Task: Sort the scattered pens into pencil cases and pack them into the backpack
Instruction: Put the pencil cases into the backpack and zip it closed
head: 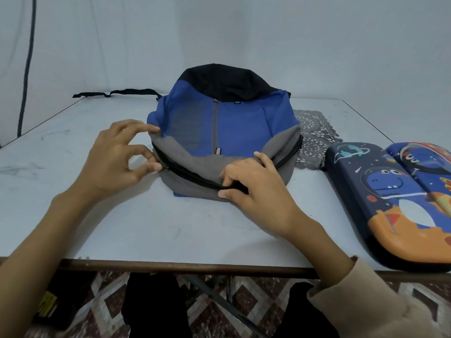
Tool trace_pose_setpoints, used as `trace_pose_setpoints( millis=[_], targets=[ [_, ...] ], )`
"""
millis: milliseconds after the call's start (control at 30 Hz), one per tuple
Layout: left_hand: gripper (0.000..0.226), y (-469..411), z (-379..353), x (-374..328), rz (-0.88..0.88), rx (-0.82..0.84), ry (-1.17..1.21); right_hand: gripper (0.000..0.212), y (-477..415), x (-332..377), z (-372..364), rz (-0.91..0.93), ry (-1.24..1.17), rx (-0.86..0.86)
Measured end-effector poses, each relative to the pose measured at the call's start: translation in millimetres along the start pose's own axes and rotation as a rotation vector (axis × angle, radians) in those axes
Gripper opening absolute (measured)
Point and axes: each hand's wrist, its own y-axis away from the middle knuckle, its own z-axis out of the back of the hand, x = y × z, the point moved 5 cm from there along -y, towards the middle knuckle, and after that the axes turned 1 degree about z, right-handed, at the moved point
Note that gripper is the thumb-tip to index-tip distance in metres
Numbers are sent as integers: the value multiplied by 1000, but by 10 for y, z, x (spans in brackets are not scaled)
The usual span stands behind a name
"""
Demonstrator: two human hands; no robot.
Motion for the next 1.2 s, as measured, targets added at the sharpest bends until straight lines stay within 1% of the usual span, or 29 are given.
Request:
trace_pose_setpoints(
  millis=[100, 200, 233, 367, 500, 567, 700, 800, 833, 900, 933, 967, 1000, 1033, 1067, 1100, 1133, 1167, 1200],
  targets=[
    [36, -65, -72, 246, 119, 48, -82, 17, 26, 2, -11, -1, -10, 42],
    [22, -126, -156, 506, 289, 87, -157, 17, 44, 11, -19, 12, -13, 61],
    [20, -149, -184, 578, 341, 100, -178, 17, 48, 15, -22, 19, -8, 67],
    [28, -254, -293, 745, 500, 148, -234, 18, 62, 29, -23, 52, 4, 72],
    [26, -260, -385, 750, 615, 90, -238, 16, 65, 28, -25, 95, 30, 53],
    [26, -239, -421, 741, 636, 75, -232, 16, 57, 14, -27, 112, 38, 46],
    [24, -221, -421, 739, 612, 47, -238, 14, 55, -25, -17, 117, -4, 58],
    [24, -200, -428, 749, 604, 35, -191, 9, 4, -66, 74, 112, -135, 106],
    [26, -204, -429, 745, 575, 28, -150, 12, -14, -66, 127, 134, -187, 96],
    [35, -222, -404, 715, 491, -5, -28, 17, -71, -106, 271, 135, -320, -5],
    [40, -231, -378, 689, 449, -32, 40, 18, -109, -167, 345, 90, -381, -91],
    [45, -241, -349, 654, 405, -60, 99, 25, -159, -267, 424, 17, -410, -195],
    [49, -250, -325, 618, 361, -80, 145, 38, -213, -389, 492, -83, -395, -305],
    [52, -259, -305, 573, 317, -89, 176, 52, -267, -523, 552, -196, -319, -395],
    [55, -270, -288, 525, 271, -93, 190, 60, -328, -641, 605, -310, -172, -429],
    [57, -280, -272, 480, 223, -91, 190, 63, -392, -761, 627, -411, 15, -386],
    [57, -289, -262, 435, 173, -86, 178, 60, -442, -895, 617, -496, 166, -285],
    [56, -301, -258, 401, 130, -78, 161, 55, -469, -1019, 598, -560, 235, -186],
    [56, -315, -264, 371, 100, -66, 148, 50, -481, -1118, 574, -602, 240, -106]
  ],
)
